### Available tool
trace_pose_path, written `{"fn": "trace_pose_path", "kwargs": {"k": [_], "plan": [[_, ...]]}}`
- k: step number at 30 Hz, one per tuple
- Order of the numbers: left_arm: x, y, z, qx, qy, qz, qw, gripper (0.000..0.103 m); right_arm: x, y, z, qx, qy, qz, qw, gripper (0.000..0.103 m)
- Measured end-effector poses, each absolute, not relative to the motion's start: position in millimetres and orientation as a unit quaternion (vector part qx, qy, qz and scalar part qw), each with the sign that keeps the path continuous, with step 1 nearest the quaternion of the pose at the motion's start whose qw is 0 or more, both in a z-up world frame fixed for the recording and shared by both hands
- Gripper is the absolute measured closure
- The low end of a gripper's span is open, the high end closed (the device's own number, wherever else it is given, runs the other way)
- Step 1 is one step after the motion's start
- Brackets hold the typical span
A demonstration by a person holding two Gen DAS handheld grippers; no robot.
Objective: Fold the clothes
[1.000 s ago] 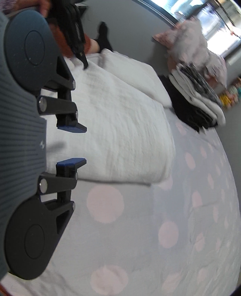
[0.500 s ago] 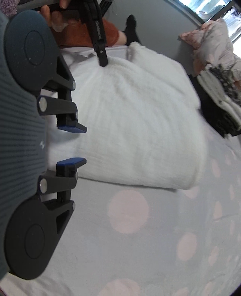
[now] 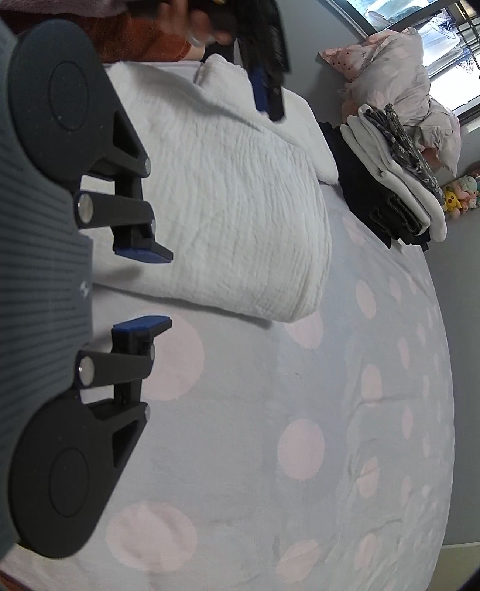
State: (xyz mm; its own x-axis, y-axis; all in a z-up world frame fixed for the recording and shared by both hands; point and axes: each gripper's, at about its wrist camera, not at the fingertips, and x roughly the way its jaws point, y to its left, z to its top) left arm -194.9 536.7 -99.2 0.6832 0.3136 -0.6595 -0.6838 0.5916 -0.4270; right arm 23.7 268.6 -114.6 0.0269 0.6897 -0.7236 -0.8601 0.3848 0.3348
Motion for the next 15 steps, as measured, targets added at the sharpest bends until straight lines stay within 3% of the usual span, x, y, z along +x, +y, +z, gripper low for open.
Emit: {"fn": "trace_pose_path", "kwargs": {"k": [3,4,7,15], "plan": [[-189,560,-124,-0.411,0.248,0.264,0.837,0.052,31,277,-118,-0.096,0.429,0.545,0.714,0.068],[-187,565,-130,-0.428,0.245,0.258,0.831,0.069,34,280,-119,-0.092,0.43,0.544,0.715,0.068],[-186,563,-127,-0.428,0.221,0.253,0.839,0.095,42,288,-122,-0.077,0.432,0.538,0.72,0.068],[-221,543,-100,-0.376,0.195,0.313,0.85,0.096,42,310,-105,-0.044,0.39,0.551,0.736,0.068]]}}
